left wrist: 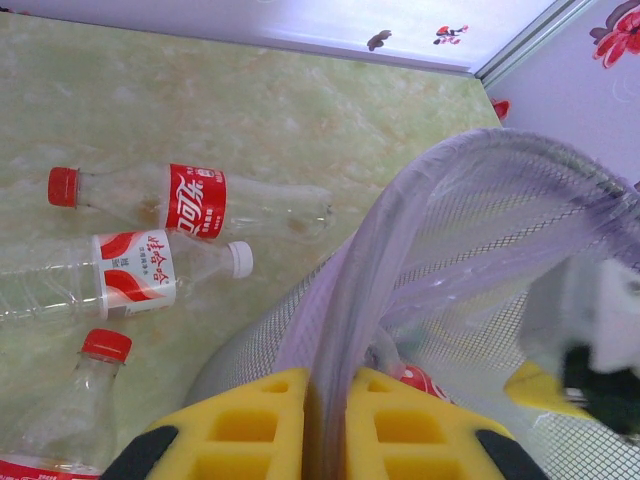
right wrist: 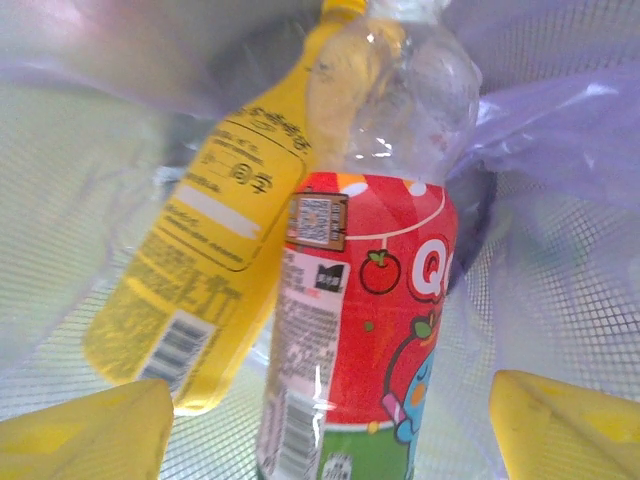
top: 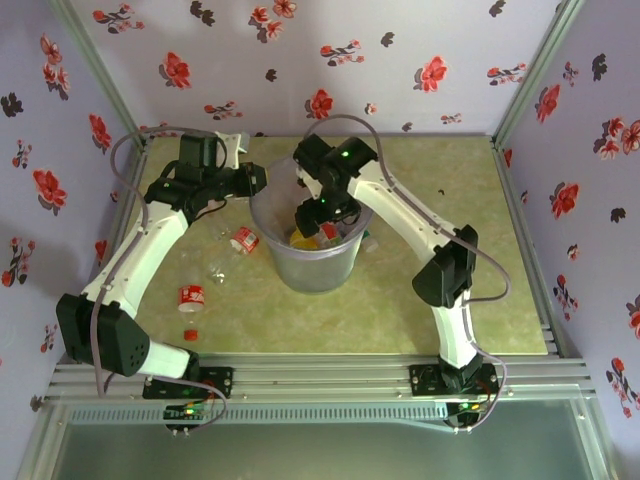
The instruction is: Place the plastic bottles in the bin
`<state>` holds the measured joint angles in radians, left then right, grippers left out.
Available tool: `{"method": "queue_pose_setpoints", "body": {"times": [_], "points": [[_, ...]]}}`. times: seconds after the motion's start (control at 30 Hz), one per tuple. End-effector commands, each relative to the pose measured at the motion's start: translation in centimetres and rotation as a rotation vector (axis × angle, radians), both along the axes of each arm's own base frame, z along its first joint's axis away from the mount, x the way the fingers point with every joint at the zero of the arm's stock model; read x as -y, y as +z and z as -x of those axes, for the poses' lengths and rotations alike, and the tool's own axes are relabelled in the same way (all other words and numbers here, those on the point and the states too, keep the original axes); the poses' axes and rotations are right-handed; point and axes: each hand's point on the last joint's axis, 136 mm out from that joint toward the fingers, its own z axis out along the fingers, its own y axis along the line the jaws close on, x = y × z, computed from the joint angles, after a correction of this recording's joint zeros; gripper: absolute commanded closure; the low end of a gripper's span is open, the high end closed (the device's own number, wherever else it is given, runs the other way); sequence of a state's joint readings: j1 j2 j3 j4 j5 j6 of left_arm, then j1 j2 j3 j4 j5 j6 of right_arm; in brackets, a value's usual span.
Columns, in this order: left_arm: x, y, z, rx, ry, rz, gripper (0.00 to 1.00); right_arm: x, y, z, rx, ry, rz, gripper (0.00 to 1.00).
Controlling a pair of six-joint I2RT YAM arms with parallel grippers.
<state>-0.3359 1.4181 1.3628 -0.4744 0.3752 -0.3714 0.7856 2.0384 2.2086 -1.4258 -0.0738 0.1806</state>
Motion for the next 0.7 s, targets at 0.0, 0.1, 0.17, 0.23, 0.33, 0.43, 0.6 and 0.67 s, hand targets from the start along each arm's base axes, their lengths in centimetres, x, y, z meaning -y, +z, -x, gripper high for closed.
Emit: {"method": "queue_pose_setpoints", "body": {"times": [0.0,0.1,0.17,0.23,0.33,0.43,0.6,0.67], "points": [[-0.3,-1.9,0.5,-0.055,0.004,-0.034,1.0,-1.6,1.9,1.7,-0.027,0.066,-0.099,0.18],[-0.3,-1.9,0.5,-0.055,0.004,-0.035,1.0,-1.8,1.0,1.8,-0.044,0.084,-0.071,0.2],[-0.3,-1.8,0.5,-0.052,0.005,-0.035,1.0,-2.2,0.4,2.1,-0.065,0.094,-0.075,0.26],[-0.3,-1.9,0.5,-0.054,0.004,-0.036,1.0,-3.4,0.0,2.8,-0.095,0.116,-0.119,0.33],[-0.3,-2.0,0.4,-0.057,0.006,-0.036,1.0,-4.3,-1.8,3.7,-0.15,0.137,-0.118,0.41],[-0.3,-2.0,0.5,-0.057,0.005,-0.037,1.0,-4.6,-4.4,4.2,-0.207,0.136,-0.092,0.54],[-0.4,-1.9,0.5,-0.053,0.005,-0.038,1.0,-2.8,-7.7,4.1,-0.216,0.108,0.031,0.59],[-0.4,-1.9,0.5,-0.053,0.006,-0.038,1.0,-2.5,-8.6,4.2,-0.226,0.105,0.043,0.6]]}}
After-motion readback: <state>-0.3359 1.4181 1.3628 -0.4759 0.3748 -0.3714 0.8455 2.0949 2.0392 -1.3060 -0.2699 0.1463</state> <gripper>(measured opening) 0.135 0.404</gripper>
